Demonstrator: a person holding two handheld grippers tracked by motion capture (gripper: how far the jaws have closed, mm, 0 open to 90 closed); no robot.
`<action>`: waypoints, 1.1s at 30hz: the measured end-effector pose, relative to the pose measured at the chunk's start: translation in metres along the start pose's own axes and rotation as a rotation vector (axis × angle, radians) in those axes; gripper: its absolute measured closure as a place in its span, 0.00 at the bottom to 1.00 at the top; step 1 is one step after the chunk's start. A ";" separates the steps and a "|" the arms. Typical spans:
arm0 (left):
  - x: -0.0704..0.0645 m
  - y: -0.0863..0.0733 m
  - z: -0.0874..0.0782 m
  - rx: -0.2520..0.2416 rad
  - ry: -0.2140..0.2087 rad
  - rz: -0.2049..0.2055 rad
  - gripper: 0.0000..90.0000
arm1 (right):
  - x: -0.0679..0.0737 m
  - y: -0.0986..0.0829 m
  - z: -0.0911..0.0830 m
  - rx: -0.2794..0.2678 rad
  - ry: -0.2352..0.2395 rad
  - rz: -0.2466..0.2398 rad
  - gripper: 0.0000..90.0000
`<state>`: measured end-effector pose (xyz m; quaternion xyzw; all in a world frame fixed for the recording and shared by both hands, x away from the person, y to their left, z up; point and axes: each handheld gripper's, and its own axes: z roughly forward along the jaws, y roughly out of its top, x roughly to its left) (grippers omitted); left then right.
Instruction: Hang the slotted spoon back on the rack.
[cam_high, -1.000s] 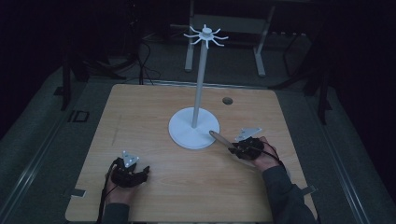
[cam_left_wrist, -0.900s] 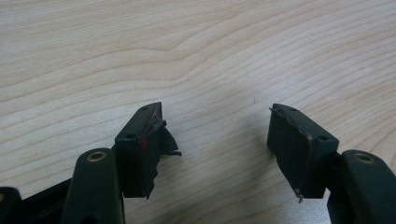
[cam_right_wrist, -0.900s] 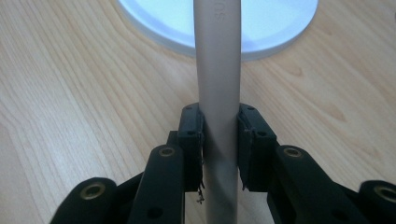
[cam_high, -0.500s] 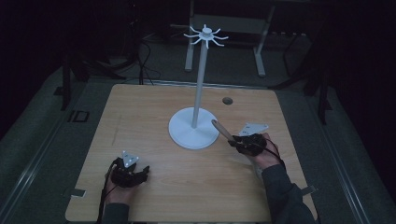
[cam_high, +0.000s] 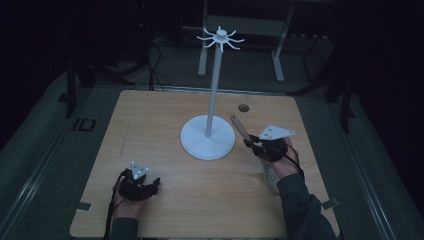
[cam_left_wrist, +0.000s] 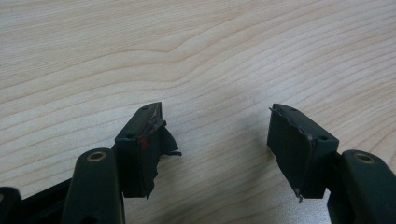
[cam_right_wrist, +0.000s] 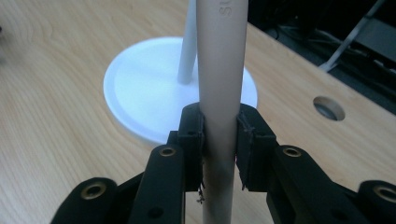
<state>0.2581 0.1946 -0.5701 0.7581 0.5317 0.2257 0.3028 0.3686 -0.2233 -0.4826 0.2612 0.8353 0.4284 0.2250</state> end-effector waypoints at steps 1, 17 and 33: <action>0.000 0.000 0.000 0.001 -0.001 0.001 0.41 | 0.000 0.002 -0.001 -0.008 -0.001 0.001 0.82; 0.000 0.000 0.000 0.002 -0.001 0.002 0.41 | 0.000 0.024 -0.011 -0.111 -0.036 0.024 0.82; 0.001 0.000 0.000 -0.001 0.000 0.002 0.41 | -0.007 0.033 -0.017 -0.187 -0.045 0.093 0.82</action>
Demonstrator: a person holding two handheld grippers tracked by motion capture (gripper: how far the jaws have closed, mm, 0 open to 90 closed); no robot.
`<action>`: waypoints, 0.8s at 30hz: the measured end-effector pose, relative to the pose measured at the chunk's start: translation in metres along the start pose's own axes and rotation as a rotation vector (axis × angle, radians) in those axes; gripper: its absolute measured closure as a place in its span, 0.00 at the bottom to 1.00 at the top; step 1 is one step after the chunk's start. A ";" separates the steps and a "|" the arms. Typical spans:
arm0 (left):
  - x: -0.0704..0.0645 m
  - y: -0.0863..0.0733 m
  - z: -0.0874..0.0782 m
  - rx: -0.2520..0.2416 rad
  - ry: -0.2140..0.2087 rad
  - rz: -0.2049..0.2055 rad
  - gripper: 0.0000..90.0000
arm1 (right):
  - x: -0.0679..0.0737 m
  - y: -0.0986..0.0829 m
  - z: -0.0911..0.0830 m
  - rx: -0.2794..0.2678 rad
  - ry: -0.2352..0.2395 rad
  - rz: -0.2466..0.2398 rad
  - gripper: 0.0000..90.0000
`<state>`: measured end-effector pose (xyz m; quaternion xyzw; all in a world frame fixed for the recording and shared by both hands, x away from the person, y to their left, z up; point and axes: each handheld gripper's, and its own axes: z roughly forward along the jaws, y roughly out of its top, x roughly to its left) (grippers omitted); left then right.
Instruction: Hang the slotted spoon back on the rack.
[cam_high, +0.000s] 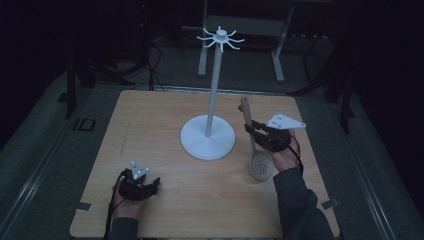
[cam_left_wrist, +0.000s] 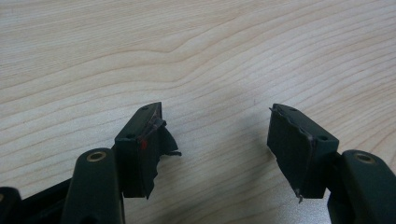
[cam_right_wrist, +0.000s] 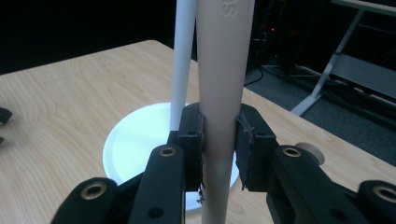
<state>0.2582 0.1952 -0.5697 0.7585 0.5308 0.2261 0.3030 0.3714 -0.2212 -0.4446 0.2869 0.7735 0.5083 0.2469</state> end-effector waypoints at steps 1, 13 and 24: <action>0.000 0.000 0.000 0.001 0.000 -0.001 0.41 | 0.000 0.001 0.000 -0.002 -0.002 0.002 0.82; 0.000 0.000 0.000 -0.001 0.000 -0.005 0.41 | -0.003 0.012 0.000 -0.035 -0.010 0.029 0.82; 0.000 0.000 0.000 -0.002 0.000 -0.002 0.41 | -0.003 0.024 0.001 -0.061 -0.016 0.034 0.82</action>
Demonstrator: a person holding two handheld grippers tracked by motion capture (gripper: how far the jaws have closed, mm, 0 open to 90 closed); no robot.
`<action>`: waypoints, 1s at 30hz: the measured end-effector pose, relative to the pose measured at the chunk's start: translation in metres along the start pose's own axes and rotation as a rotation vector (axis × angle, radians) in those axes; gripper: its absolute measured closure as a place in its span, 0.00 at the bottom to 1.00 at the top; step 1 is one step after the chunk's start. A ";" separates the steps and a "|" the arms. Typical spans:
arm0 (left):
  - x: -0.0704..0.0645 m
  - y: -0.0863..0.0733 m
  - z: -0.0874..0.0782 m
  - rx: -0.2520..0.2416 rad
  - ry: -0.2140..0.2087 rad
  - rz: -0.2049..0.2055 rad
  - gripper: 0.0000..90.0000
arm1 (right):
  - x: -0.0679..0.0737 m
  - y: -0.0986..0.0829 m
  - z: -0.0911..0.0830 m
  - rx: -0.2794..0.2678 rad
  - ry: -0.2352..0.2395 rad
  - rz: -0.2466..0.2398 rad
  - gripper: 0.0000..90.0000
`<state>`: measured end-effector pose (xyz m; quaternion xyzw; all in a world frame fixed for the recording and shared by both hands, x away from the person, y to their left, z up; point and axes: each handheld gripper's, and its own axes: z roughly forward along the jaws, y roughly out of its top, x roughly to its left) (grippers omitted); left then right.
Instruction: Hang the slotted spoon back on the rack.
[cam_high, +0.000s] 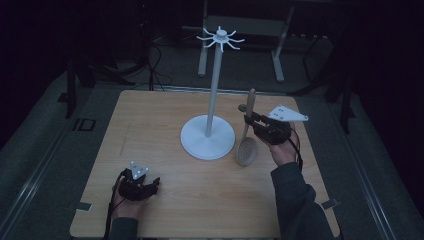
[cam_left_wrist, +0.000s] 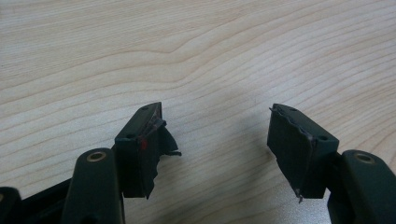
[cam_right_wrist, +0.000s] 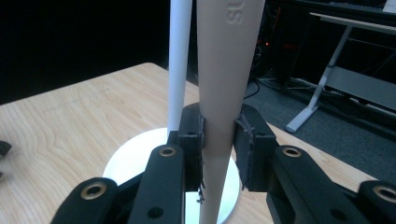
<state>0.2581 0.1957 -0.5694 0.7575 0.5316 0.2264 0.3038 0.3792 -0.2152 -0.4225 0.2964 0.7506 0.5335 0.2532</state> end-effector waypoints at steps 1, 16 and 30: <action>0.000 0.000 0.000 0.000 0.000 0.000 0.41 | 0.000 0.000 0.000 0.000 0.000 0.000 0.82; 0.000 0.000 0.000 0.001 -0.001 0.001 0.41 | 0.005 0.016 0.004 -0.043 -0.038 0.011 0.82; 0.000 0.000 0.000 -0.001 0.000 0.000 0.41 | 0.006 0.029 0.005 -0.060 -0.059 0.007 0.82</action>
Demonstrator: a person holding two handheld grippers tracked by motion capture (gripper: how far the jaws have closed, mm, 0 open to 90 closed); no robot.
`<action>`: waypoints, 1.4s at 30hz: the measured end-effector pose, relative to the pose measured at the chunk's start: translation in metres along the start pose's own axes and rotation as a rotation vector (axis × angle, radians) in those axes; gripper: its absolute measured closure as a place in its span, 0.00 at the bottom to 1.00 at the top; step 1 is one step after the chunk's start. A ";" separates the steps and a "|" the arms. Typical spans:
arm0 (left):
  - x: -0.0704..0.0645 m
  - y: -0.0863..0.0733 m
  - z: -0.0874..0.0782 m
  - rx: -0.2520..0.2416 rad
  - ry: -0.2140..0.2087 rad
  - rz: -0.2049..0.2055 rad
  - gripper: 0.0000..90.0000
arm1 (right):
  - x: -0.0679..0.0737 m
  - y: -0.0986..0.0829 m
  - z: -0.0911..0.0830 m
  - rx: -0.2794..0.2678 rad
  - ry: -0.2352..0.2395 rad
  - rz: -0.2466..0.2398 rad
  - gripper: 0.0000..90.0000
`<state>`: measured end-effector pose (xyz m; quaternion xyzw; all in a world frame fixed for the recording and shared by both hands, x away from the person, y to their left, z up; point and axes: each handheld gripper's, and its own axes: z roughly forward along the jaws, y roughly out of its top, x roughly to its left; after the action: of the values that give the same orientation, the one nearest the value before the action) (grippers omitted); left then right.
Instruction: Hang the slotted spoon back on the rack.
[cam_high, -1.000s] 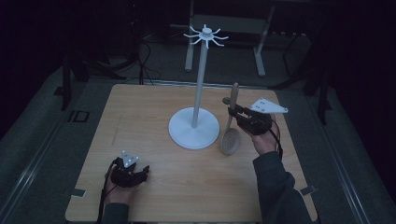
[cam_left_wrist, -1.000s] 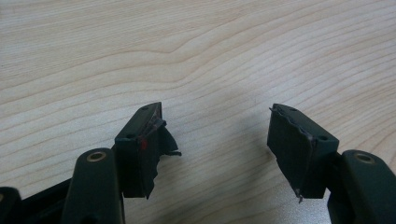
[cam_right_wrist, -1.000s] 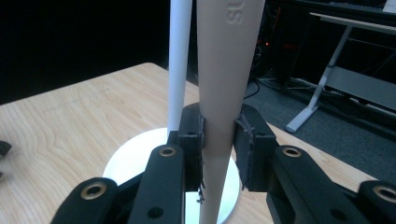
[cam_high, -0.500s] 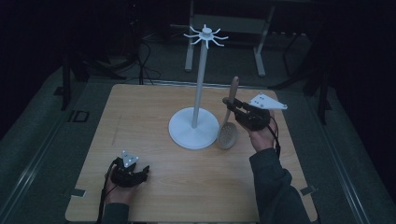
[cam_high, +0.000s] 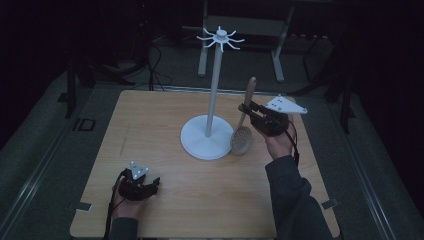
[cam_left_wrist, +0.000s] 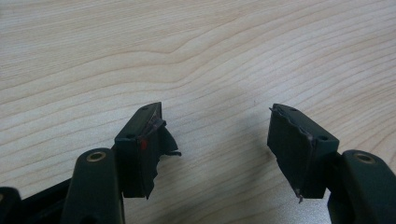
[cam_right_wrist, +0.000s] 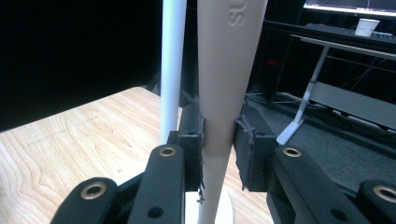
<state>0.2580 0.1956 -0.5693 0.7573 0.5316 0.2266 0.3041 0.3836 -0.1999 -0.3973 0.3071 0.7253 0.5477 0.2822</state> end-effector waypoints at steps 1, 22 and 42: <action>0.000 0.000 0.000 0.000 0.000 0.000 0.41 | 0.000 0.000 0.000 0.000 0.000 0.000 0.82; 0.000 0.000 0.000 -0.003 0.000 -0.002 0.41 | 0.003 0.022 0.004 -0.018 0.017 0.000 0.82; 0.001 0.000 0.000 -0.004 0.000 -0.004 0.41 | -0.001 0.039 0.002 -0.051 0.015 0.018 0.82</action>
<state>0.2580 0.1964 -0.5689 0.7555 0.5327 0.2270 0.3064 0.3911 -0.1906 -0.3598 0.3022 0.7104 0.5709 0.2796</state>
